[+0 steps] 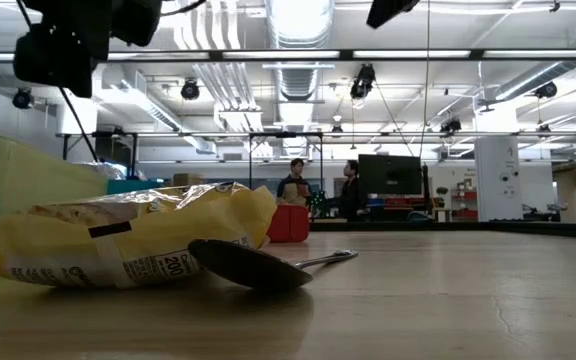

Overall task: Pick & Place Food Item
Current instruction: Put the black spoon into the yellow bin

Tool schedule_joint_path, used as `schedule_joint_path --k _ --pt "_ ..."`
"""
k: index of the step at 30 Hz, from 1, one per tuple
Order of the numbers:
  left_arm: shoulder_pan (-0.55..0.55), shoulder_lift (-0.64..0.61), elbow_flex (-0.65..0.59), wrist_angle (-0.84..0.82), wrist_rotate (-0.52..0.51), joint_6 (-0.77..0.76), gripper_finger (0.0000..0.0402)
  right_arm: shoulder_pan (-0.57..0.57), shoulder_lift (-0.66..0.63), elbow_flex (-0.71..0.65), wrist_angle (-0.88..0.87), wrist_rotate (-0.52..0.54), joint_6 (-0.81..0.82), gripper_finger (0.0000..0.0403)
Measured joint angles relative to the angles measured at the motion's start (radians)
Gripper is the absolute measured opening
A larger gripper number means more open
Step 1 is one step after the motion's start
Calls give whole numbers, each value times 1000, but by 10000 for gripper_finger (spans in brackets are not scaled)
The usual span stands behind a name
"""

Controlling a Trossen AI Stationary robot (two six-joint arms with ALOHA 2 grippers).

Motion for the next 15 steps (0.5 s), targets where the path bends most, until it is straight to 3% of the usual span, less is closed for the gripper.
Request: schedule_joint_path --k 9,15 --pt "0 -36 0 -129 -110 -33 214 0 133 0 40 -125 -212 308" --pt "3 -37 0 -134 -122 -6 214 0 207 1 58 -205 -302 308"
